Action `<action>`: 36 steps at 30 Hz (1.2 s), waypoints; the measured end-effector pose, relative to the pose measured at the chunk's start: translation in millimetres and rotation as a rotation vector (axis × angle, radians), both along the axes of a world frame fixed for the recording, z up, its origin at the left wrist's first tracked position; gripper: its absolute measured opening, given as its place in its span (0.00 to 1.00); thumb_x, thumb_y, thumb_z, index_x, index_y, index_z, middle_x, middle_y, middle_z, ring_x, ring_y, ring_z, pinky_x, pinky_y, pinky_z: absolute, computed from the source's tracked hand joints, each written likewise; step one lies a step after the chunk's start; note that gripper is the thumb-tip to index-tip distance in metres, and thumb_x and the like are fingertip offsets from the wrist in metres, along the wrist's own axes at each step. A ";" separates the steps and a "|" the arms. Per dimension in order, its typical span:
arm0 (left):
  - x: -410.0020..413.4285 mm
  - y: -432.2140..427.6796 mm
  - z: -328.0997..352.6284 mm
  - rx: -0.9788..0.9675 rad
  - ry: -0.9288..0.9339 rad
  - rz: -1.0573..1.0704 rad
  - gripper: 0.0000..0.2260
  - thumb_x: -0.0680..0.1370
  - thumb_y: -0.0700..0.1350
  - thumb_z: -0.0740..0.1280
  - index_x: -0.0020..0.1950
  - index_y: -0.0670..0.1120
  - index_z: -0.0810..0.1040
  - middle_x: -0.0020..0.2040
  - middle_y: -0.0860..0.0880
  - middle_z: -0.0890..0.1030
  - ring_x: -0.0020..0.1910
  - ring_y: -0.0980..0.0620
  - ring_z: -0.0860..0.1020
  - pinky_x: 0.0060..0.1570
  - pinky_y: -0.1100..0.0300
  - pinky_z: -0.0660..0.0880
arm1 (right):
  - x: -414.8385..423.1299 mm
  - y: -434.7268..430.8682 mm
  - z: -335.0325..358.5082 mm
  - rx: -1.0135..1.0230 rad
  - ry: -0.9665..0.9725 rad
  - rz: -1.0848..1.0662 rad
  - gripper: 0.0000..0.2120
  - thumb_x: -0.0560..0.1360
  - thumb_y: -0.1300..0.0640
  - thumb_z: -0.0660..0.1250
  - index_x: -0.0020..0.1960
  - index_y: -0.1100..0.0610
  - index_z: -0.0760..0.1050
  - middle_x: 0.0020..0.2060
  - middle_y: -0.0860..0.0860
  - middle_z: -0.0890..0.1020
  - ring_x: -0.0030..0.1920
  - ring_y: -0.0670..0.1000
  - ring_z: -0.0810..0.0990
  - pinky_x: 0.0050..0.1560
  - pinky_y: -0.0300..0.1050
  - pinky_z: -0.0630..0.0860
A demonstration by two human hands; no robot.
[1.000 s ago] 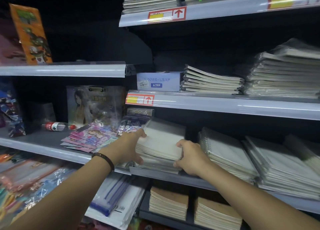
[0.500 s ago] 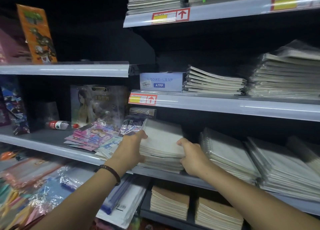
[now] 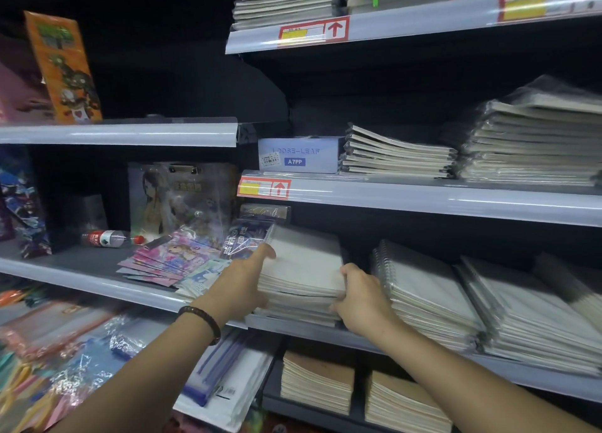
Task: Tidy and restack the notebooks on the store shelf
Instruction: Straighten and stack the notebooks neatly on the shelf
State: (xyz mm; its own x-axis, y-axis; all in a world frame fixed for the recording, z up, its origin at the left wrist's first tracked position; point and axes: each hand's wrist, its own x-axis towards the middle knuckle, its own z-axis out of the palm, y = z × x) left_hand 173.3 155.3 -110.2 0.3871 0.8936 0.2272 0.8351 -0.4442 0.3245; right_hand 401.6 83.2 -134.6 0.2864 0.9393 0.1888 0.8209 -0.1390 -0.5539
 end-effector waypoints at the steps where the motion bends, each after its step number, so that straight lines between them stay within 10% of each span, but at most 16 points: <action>1: -0.9 1.1 2.5 0.005 0.005 -0.006 0.35 0.71 0.37 0.80 0.67 0.57 0.63 0.40 0.46 0.80 0.31 0.50 0.79 0.31 0.54 0.80 | -0.6 -1.2 -0.1 0.008 0.013 0.005 0.28 0.75 0.60 0.78 0.72 0.55 0.72 0.54 0.51 0.81 0.47 0.52 0.81 0.48 0.50 0.84; 8: -4.5 12.0 12.8 0.024 0.047 -0.041 0.35 0.70 0.39 0.82 0.67 0.57 0.65 0.38 0.48 0.78 0.30 0.53 0.75 0.29 0.63 0.68 | -3.7 -6.5 6.6 0.068 0.043 0.021 0.28 0.76 0.55 0.78 0.73 0.54 0.72 0.52 0.49 0.80 0.44 0.48 0.77 0.39 0.38 0.75; 14: -6.6 17.7 9.1 0.011 -0.014 -0.027 0.37 0.71 0.36 0.82 0.71 0.57 0.66 0.37 0.50 0.76 0.29 0.55 0.74 0.27 0.68 0.67 | -8.6 -4.7 3.7 0.035 0.027 0.027 0.28 0.77 0.54 0.77 0.74 0.53 0.70 0.50 0.51 0.78 0.50 0.53 0.80 0.54 0.51 0.81; 19: -5.2 22.0 11.2 -0.074 -0.001 -0.006 0.50 0.72 0.40 0.82 0.85 0.48 0.54 0.57 0.45 0.82 0.50 0.48 0.78 0.49 0.61 0.74 | -7.2 -1.8 0.9 0.009 0.021 0.006 0.24 0.75 0.53 0.79 0.66 0.54 0.71 0.47 0.49 0.81 0.47 0.52 0.82 0.50 0.52 0.84; 25: -5.5 23.7 11.4 -0.159 -0.035 0.020 0.49 0.74 0.40 0.80 0.86 0.46 0.51 0.67 0.42 0.80 0.53 0.47 0.76 0.49 0.61 0.72 | -2.7 7.1 -1.2 -0.199 0.070 -0.045 0.15 0.72 0.50 0.81 0.50 0.57 0.79 0.47 0.53 0.85 0.48 0.54 0.85 0.46 0.49 0.83; 36: -4.2 29.4 8.3 -0.134 0.027 0.008 0.53 0.68 0.29 0.80 0.84 0.50 0.55 0.46 0.49 0.76 0.40 0.48 0.77 0.25 0.67 0.70 | -8.5 12.7 12.6 -0.244 -0.045 -0.055 0.15 0.68 0.55 0.85 0.41 0.58 0.80 0.34 0.49 0.81 0.31 0.45 0.76 0.25 0.37 0.66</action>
State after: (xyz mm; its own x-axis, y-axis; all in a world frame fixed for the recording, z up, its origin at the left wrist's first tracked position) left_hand 169.1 184.7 -102.0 0.3837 0.9185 0.0956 0.8478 -0.3914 0.3578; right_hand 393.1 95.9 -121.9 0.3345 0.9420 -0.0282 0.8315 -0.3091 -0.4616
